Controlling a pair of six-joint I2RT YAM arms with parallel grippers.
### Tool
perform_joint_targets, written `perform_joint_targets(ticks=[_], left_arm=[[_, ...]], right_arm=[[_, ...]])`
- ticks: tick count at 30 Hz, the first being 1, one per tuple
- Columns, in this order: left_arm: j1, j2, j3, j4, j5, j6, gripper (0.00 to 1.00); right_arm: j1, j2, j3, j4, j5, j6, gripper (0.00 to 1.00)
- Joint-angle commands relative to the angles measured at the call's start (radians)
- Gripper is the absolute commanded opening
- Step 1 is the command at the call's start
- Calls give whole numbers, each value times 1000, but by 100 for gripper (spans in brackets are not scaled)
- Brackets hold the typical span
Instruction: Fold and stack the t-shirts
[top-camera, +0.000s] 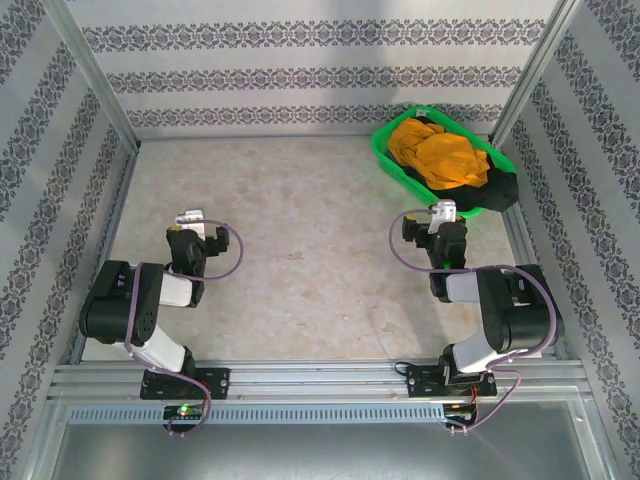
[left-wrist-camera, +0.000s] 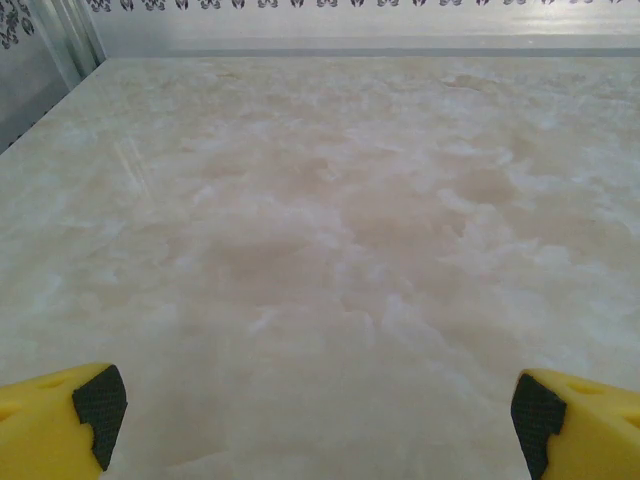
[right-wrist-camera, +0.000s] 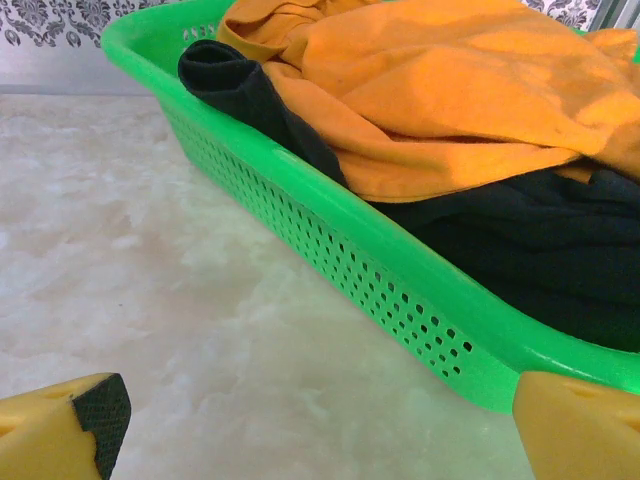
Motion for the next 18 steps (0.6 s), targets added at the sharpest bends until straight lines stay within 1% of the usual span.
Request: perform_joint_targets(ticks=[1, 10, 18], left_arm=[[-3, -3, 11, 13, -22, 0, 100], [-2, -3, 12, 14, -24, 0, 100], [-3, -3, 35, -28, -11, 6, 100]], right_arm=[[-2, -2, -3, 29, 1, -12, 98], [-19, 0, 6, 10, -33, 1, 98], [-23, 2, 9, 7, -43, 4, 98]])
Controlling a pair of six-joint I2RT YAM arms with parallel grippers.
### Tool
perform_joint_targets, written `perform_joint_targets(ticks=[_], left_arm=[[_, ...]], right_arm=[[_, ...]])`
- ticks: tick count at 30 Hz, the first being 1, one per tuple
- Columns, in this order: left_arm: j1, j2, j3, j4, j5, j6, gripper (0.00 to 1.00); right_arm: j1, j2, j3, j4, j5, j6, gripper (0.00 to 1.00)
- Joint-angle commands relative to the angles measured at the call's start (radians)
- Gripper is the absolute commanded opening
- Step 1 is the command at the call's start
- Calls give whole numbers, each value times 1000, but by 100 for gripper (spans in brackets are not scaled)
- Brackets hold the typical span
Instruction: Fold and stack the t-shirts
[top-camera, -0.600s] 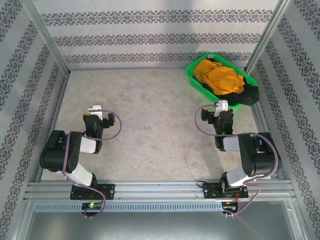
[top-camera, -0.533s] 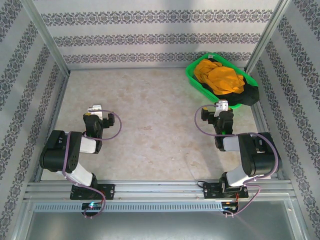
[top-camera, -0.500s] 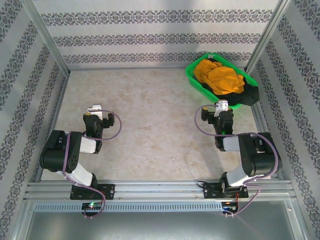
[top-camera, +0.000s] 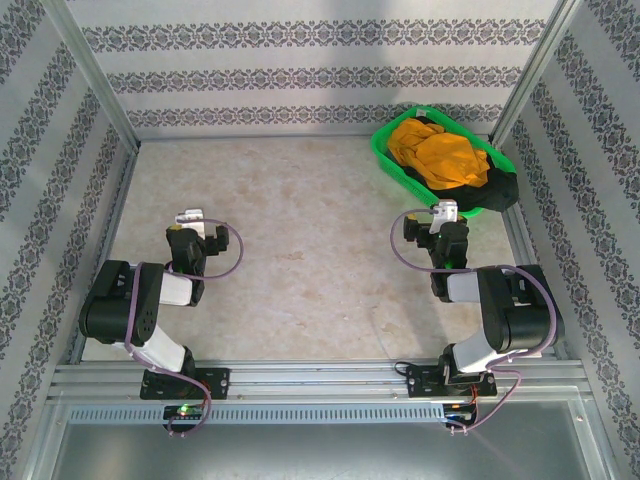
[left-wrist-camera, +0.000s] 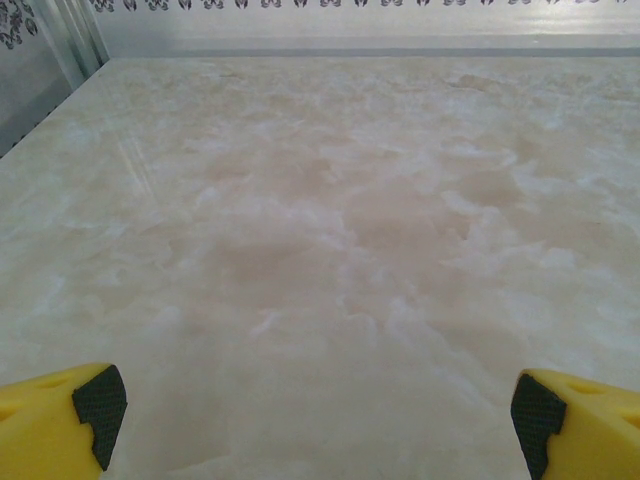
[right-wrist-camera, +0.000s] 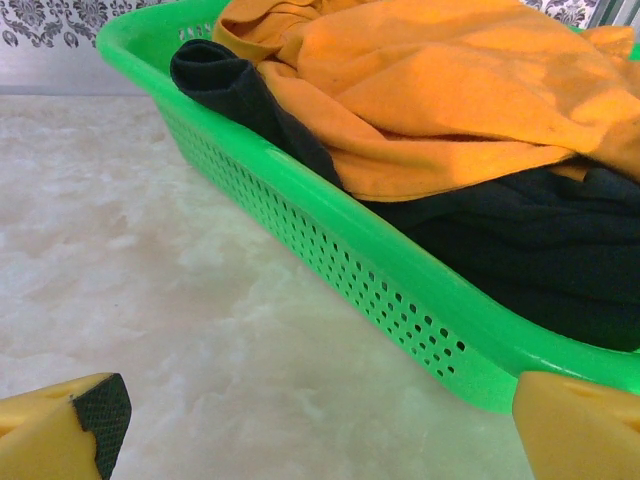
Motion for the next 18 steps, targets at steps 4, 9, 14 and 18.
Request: perform_joint_targets(ticks=[4, 9, 14, 18], left_arm=[[-3, -6, 17, -5, -4, 3, 100], [-94, -258, 6, -155, -188, 57, 100], [-122, -526, 361, -1019, -412, -471, 100], [45, -445, 463, -1036, -49, -720, 100]], right_arm=[[-11, -4, 0, 21, -35, -2, 98], [124, -252, 109, -306, 292, -44, 98], [69, -447, 414, -794, 135, 380, 98], [-23, -253, 721, -1129, 89, 510, 98]])
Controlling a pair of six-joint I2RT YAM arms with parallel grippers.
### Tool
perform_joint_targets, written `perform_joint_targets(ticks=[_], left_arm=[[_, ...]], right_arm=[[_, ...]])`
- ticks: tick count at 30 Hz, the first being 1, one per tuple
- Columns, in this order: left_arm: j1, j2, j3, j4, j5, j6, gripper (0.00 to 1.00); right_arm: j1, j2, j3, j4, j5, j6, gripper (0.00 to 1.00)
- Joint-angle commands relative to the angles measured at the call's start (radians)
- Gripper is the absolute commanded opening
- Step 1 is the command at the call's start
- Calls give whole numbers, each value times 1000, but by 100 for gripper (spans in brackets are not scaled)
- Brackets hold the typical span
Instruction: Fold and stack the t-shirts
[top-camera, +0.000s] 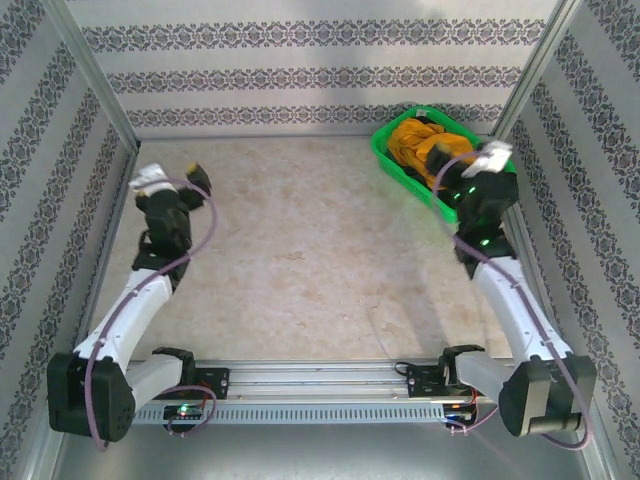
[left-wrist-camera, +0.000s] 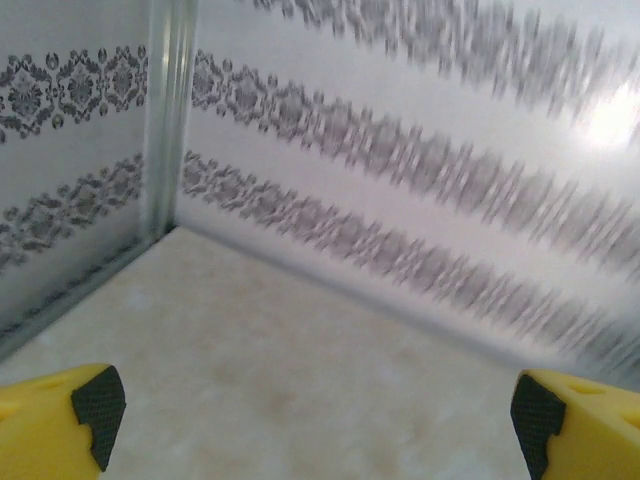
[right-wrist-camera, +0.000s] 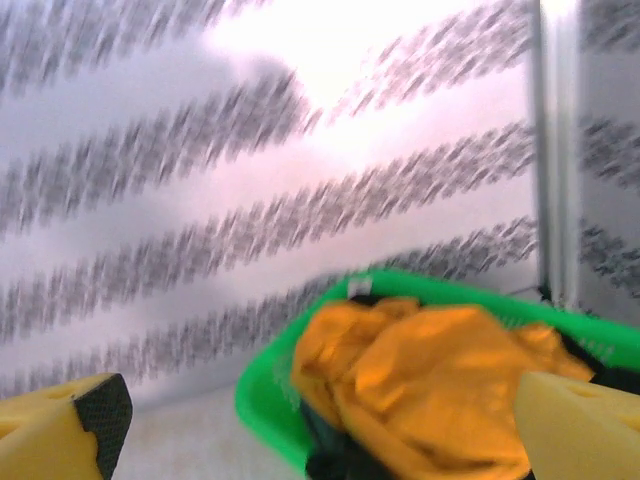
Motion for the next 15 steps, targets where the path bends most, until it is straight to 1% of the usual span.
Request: perform_joint_targets(ticks=[1, 2, 4, 5, 7, 11, 13, 15], left_arm=[[81, 110, 111, -367, 186, -332, 100], [68, 156, 186, -426, 213, -331, 100], [37, 226, 297, -489, 273, -306, 100], [13, 253, 344, -510, 301, -288, 100], [-32, 290, 417, -557, 332, -264, 100], [-101, 337, 475, -561, 477, -261, 100], [-139, 344, 483, -556, 513, -267, 100], [-177, 343, 482, -550, 525, -267, 100]], right_arm=[[-15, 219, 267, -512, 54, 167, 98], [-22, 289, 361, -592, 77, 164, 98], [-34, 402, 505, -693, 111, 152, 97], [-45, 463, 575, -754, 113, 157, 96], [-69, 565, 675, -822, 95, 168, 93], [-101, 746, 826, -927, 56, 189, 83], [-113, 820, 884, -958, 21, 195, 80], [-119, 891, 927, -968, -15, 192, 78]])
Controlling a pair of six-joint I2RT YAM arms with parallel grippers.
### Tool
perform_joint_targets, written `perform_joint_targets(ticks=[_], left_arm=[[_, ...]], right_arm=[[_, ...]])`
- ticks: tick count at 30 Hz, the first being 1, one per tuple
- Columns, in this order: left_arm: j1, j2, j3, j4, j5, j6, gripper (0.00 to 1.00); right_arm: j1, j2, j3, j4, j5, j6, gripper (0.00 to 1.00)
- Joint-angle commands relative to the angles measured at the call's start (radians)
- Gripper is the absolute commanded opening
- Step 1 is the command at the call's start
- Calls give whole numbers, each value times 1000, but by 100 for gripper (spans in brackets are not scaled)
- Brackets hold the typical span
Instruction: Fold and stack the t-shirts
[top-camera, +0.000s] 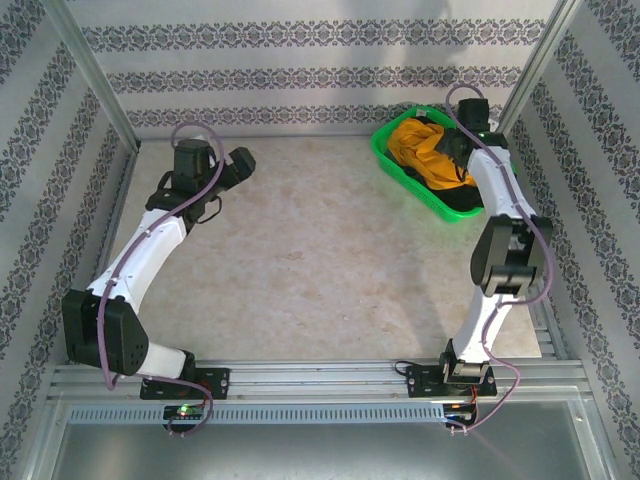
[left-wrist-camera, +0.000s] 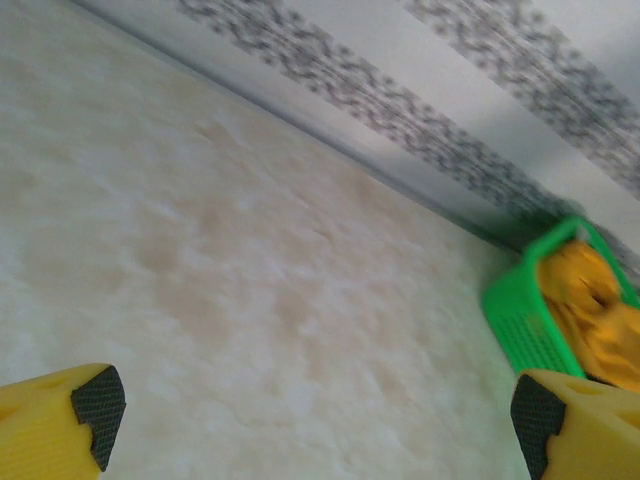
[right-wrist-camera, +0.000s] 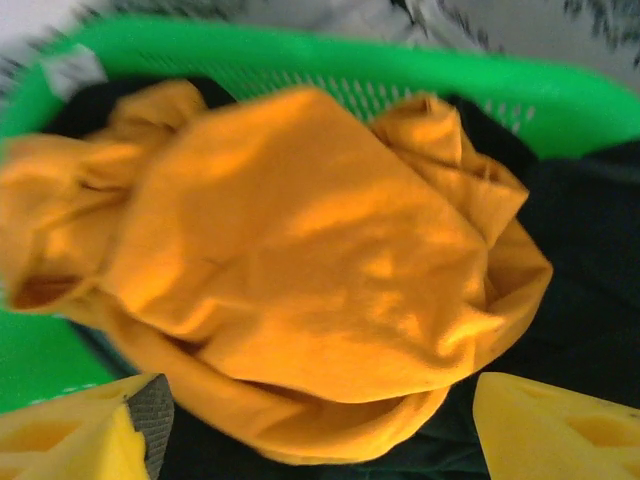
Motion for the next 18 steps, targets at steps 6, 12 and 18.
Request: perform_joint_targets(ticks=[6, 12, 18], left_arm=[[-100, -27, 1, -54, 87, -45, 98], [-106, -72, -15, -88, 85, -39, 97], [-105, -100, -31, -104, 81, -36, 93]], right_arm=[[-19, 215, 186, -142, -95, -1, 70], [-24, 287, 268, -130, -139, -7, 46], [-22, 213, 257, -61, -136, -19, 1]])
